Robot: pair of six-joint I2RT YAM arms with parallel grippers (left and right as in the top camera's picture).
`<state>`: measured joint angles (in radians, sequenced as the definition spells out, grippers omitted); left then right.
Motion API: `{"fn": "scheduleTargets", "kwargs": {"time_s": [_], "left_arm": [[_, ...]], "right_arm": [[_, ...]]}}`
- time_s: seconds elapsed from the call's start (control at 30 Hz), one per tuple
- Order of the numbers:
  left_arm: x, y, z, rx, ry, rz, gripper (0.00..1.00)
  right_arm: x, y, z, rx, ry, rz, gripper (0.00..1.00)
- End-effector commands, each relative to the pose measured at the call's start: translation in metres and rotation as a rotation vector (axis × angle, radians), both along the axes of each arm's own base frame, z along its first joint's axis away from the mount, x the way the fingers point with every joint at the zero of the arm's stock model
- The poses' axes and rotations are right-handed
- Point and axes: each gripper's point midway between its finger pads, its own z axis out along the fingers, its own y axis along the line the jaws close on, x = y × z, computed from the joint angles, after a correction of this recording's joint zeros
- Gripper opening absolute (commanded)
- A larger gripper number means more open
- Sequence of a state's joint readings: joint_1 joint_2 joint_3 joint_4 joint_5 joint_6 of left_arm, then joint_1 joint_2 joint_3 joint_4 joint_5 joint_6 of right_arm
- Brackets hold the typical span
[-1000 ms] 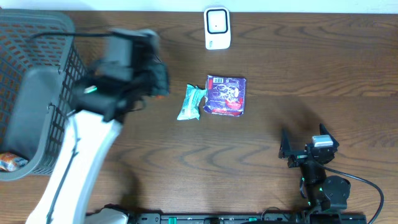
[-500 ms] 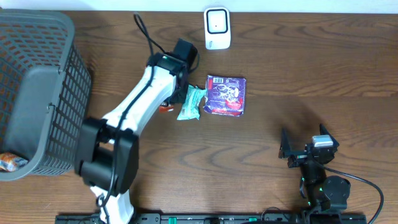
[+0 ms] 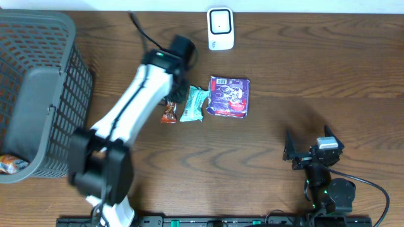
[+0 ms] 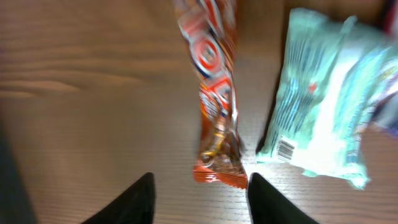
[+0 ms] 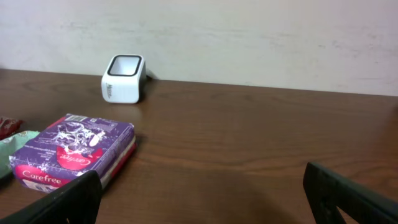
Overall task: Scan the item barcode
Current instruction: 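Place the red bar left of the mint-green pack, then reach into the basket and grasp the orange Enjoy pack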
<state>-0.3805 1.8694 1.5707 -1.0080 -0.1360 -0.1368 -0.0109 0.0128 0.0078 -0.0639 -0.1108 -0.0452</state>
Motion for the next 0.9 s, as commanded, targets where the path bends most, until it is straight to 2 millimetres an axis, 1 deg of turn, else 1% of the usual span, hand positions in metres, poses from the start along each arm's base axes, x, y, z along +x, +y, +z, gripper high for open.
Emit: {"fn": "scheduleTargets", "kwargs": {"time_s": [0.0, 0.03, 0.1, 0.17, 0.2, 0.27, 0.3, 0.37, 0.47, 0.53, 0.57, 0.6, 0.7, 0.83, 0.87], "left_arm": [[0.017, 0.037, 0.096, -0.081, -0.266, 0.166, 0.51], [0.018, 0.054, 0.113, -0.094, -0.322, 0.244, 0.52], [0.014, 0.095, 0.145, -0.123, -0.427, 0.403, 0.64], [0.006, 0.141, 0.170, -0.146, -0.514, 0.568, 0.68], [-0.002, 0.166, 0.180, -0.153, -0.550, 0.657, 0.71], [-0.020, 0.211, 0.191, -0.155, -0.598, 0.835, 0.74], [-0.030, 0.232, 0.192, -0.151, -0.609, 0.918, 0.76], [-0.050, 0.265, 0.191, -0.129, -0.610, 1.047, 0.79], [-0.073, 0.303, 0.184, -0.087, -0.593, 1.169, 0.86], [-0.088, 0.323, 0.179, -0.064, -0.576, 1.239, 0.88], [-0.094, 0.331, 0.176, -0.055, -0.570, 1.268, 0.97], [-0.099, 0.339, 0.174, -0.047, -0.564, 1.295, 0.98], [-0.110, 0.353, 0.163, -0.030, -0.526, 1.349, 0.98], [-0.111, 0.368, 0.143, -0.014, -0.468, 1.388, 1.00], [-0.112, 0.372, 0.136, 0.000, -0.448, 1.399, 0.99]], "right_arm": [[0.000, -0.003, -0.001, -0.012, 0.001, -0.013, 0.99], [0.000, -0.003, -0.001, -0.012, 0.001, -0.013, 0.99], [0.000, -0.003, -0.001, -0.012, 0.001, -0.013, 0.99], [0.000, -0.003, -0.001, -0.012, 0.001, -0.013, 0.99], [0.000, -0.003, -0.001, -0.012, 0.001, -0.013, 0.99], [0.000, -0.003, -0.001, -0.012, 0.001, -0.013, 0.99], [0.000, -0.003, -0.001, -0.012, 0.001, -0.013, 0.99], [0.000, -0.003, -0.001, -0.012, 0.001, -0.013, 0.99], [0.000, -0.003, -0.001, -0.012, 0.001, -0.013, 0.99], [0.000, -0.003, -0.001, -0.012, 0.001, -0.013, 0.99], [0.000, -0.003, -0.001, -0.012, 0.001, -0.013, 0.99], [0.000, -0.003, -0.001, -0.012, 0.001, -0.013, 0.99], [0.000, -0.003, -0.001, -0.012, 0.001, -0.013, 0.99], [0.000, -0.003, -0.001, -0.012, 0.001, -0.013, 0.99], [0.000, -0.003, -0.001, -0.012, 0.001, -0.013, 0.99]]}}
